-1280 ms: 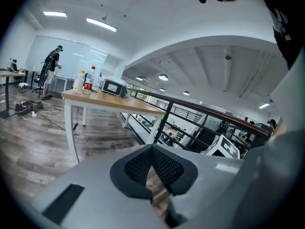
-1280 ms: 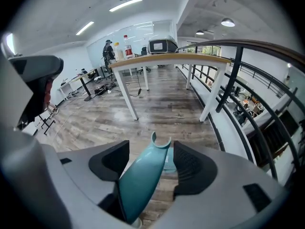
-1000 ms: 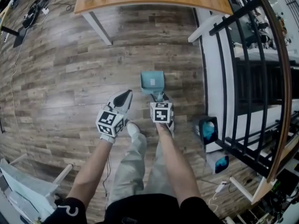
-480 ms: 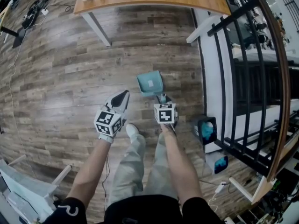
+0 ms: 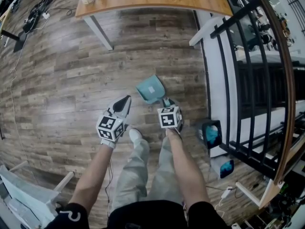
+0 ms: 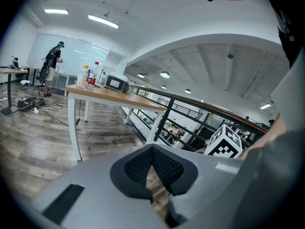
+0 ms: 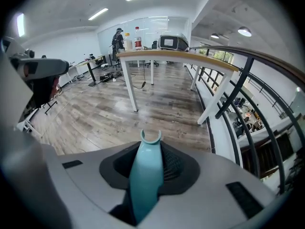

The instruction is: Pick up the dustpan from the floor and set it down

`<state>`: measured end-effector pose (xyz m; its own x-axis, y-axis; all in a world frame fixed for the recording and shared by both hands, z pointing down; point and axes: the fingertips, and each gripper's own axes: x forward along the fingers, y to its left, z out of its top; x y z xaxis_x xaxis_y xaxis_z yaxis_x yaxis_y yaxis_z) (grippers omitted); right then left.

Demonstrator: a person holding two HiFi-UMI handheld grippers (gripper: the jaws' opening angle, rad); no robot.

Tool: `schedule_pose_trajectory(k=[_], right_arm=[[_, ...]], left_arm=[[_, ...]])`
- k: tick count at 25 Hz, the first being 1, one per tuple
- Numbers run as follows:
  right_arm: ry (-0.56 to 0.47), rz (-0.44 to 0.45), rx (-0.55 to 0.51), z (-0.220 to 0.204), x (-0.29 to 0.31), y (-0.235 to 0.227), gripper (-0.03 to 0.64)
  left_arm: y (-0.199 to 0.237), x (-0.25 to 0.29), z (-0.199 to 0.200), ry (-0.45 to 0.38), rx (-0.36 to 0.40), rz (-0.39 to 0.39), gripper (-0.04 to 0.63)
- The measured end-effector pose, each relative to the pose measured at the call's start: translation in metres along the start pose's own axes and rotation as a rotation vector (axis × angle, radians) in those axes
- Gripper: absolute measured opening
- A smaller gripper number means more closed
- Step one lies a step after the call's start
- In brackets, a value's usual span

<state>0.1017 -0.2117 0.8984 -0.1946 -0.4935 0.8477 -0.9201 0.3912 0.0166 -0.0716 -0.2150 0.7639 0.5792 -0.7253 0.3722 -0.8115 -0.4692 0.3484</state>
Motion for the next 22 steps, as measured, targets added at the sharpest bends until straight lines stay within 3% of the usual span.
schedule_pose_trajectory(k=[14,22], right_arm=[[0.011,0.023,0.011,0.022,-0.029,-0.007,0.086],[-0.014,0.036,0.017,0.06,-0.078,-0.012,0.086]], left_arm=[[-0.016,-0.01,0.03,-0.017,0.035,-0.002,-0.003],[-0.038,-0.024,0.07,-0.041,0.063,-0.02,-0.003]])
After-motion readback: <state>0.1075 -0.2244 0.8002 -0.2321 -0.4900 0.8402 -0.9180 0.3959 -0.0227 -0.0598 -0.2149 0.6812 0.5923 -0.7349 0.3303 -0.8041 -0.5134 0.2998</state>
